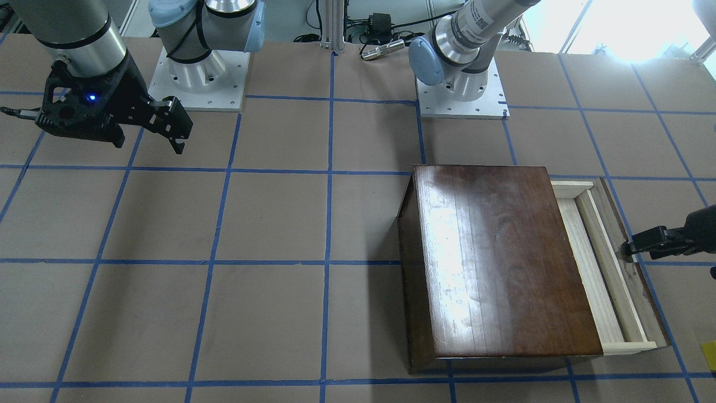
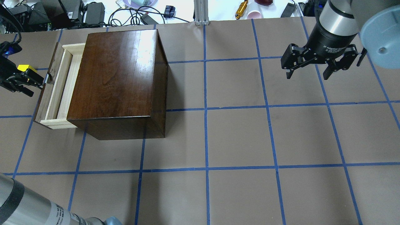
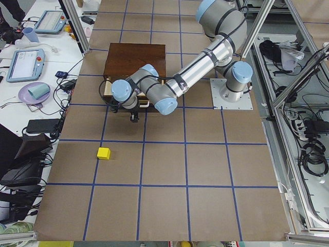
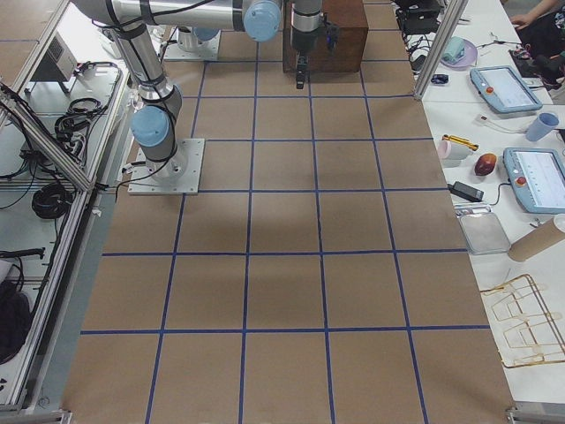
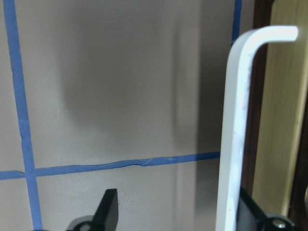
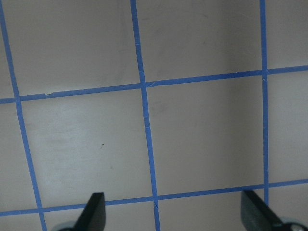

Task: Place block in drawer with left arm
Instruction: 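Release the handle and raise the left gripper toward the yellow cube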

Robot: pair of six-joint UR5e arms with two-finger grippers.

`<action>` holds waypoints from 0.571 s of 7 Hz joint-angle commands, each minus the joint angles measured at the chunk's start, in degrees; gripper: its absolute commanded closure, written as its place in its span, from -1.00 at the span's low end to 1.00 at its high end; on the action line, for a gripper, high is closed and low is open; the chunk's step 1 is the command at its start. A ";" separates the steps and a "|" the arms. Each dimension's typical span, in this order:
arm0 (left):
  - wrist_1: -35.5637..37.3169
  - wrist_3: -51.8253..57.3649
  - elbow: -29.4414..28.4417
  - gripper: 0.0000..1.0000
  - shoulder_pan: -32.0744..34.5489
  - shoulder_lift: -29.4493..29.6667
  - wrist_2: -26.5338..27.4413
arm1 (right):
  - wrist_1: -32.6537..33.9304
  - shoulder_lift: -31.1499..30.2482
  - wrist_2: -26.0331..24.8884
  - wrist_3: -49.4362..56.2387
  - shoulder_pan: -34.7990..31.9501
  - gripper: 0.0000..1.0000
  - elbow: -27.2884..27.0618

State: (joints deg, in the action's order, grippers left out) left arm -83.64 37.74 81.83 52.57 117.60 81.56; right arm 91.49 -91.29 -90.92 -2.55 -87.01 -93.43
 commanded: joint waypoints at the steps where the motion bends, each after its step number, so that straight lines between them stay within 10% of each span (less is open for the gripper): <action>1: -0.12 -0.03 -0.01 -0.67 -0.01 -0.70 0.00 | 0.00 -0.03 0.04 0.00 0.00 -1.00 0.00; 4: -2.56 -0.55 0.17 -0.78 0.60 -4.91 0.36 | 0.00 -0.03 0.04 0.00 0.00 -1.00 0.00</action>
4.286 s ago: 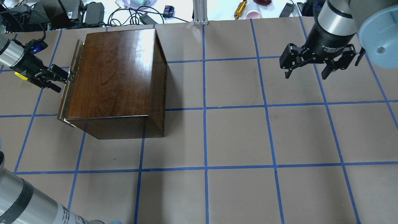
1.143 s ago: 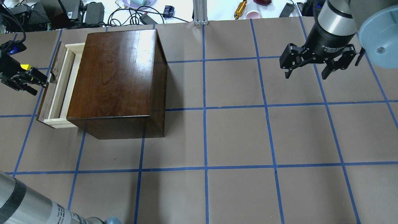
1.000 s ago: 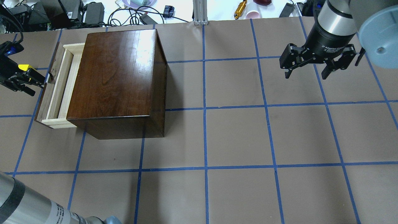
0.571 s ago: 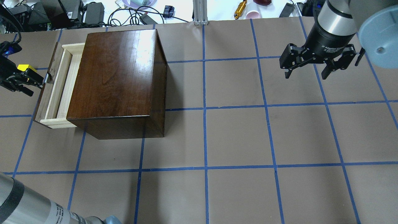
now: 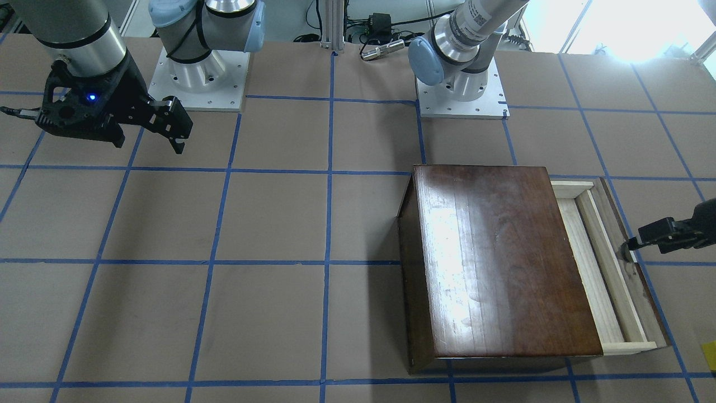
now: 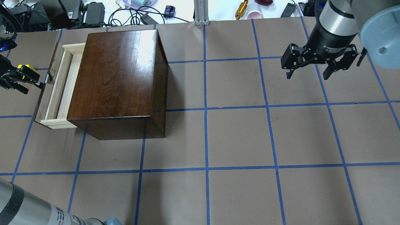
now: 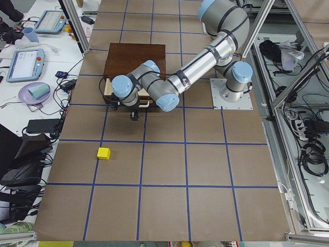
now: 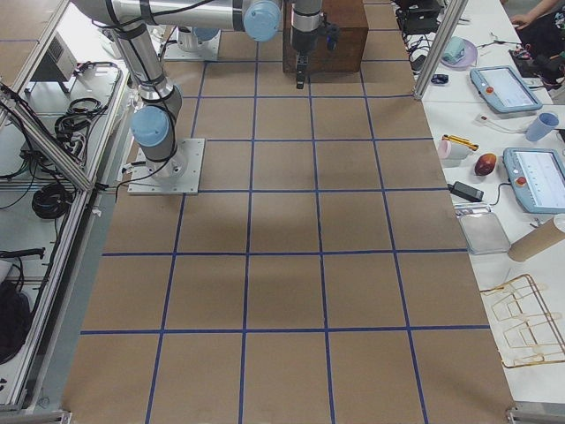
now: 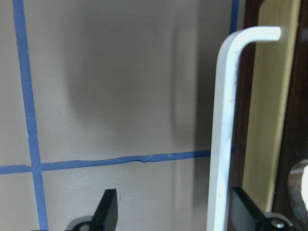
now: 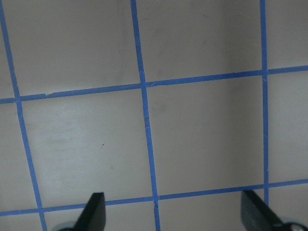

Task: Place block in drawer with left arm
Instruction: 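Release the handle and raise the left gripper toward the yellow cube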

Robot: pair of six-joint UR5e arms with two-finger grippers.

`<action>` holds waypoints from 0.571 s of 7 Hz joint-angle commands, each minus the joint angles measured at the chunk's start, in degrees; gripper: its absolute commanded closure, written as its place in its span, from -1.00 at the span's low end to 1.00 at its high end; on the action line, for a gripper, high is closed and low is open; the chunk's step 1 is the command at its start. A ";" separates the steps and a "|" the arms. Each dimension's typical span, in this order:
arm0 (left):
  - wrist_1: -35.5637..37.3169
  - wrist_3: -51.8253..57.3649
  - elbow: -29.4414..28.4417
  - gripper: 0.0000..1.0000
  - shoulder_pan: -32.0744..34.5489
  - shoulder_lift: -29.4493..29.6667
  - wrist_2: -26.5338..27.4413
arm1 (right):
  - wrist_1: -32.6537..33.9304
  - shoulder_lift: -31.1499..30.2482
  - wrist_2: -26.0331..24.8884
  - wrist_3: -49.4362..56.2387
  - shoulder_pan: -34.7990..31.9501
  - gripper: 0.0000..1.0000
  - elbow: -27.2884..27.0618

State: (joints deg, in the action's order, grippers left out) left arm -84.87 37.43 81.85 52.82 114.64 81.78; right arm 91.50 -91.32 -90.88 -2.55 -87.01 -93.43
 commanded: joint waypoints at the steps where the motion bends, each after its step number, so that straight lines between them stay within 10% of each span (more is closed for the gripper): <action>1: -3.09 -0.52 0.16 -0.78 0.70 -3.97 0.22 | 0.00 0.00 -0.09 0.00 0.00 -1.00 0.00; 4: 3.51 -0.17 -0.54 -0.78 -0.25 -4.80 3.82 | 0.00 0.00 -0.09 0.00 0.00 -1.00 0.00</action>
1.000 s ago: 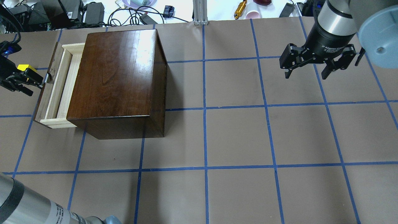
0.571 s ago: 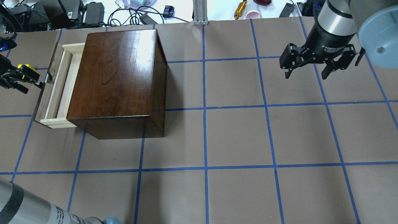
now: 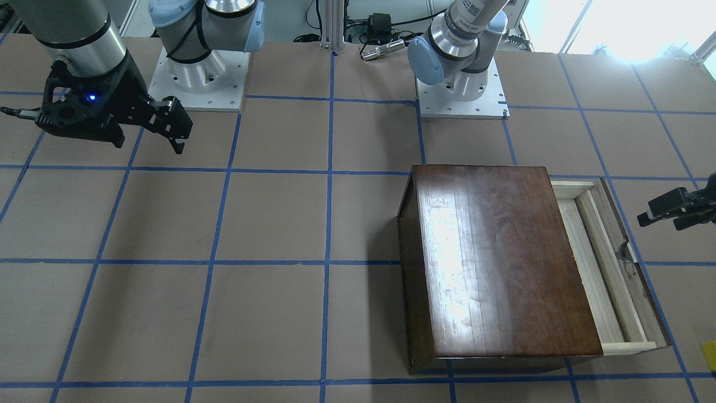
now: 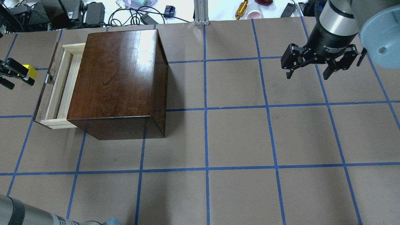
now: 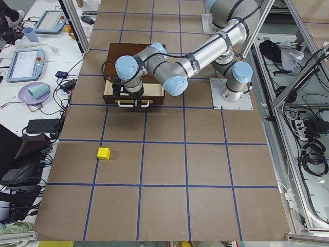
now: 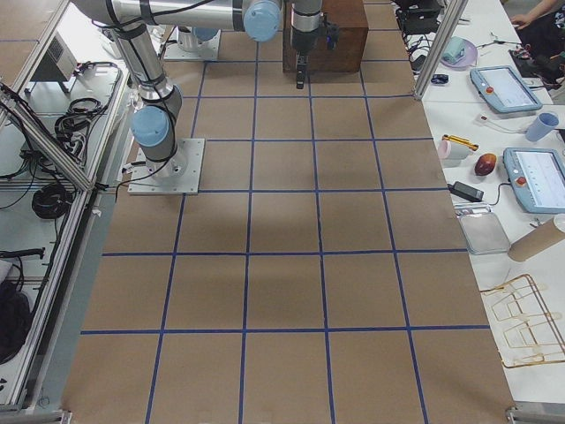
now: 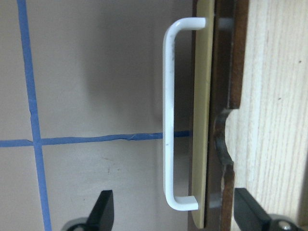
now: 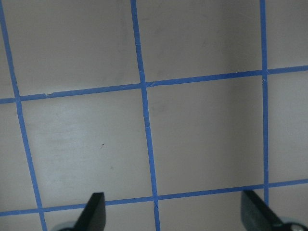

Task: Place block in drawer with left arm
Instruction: 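Release the handle and raise the left gripper toward the yellow cube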

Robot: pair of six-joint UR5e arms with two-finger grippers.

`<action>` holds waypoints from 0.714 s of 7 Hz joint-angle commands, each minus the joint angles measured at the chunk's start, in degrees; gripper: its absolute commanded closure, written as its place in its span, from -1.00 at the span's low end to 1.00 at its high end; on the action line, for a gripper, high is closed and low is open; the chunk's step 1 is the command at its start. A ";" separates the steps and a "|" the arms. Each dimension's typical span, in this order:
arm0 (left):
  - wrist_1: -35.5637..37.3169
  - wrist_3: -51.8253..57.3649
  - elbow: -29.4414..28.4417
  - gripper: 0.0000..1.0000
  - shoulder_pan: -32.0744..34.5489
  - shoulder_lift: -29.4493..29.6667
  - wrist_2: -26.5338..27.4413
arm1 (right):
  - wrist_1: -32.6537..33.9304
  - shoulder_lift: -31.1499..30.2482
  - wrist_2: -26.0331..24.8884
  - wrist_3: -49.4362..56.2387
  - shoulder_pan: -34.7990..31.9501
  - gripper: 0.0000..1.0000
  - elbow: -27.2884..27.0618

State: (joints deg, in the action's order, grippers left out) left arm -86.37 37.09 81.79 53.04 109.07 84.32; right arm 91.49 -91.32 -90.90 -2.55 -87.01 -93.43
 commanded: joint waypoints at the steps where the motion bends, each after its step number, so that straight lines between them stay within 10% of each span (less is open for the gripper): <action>1: 8.03 0.27 -2.66 -0.78 -0.48 3.05 2.76 | 0.00 0.00 0.02 0.00 0.00 -1.00 0.00; 5: 7.27 0.18 -19.97 -0.83 -0.57 16.85 2.96 | 0.00 0.00 0.02 0.00 0.00 -1.00 0.00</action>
State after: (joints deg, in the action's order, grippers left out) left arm -79.12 37.33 66.28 52.50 121.99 87.32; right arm 91.50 -91.32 -90.88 -2.55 -87.01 -93.43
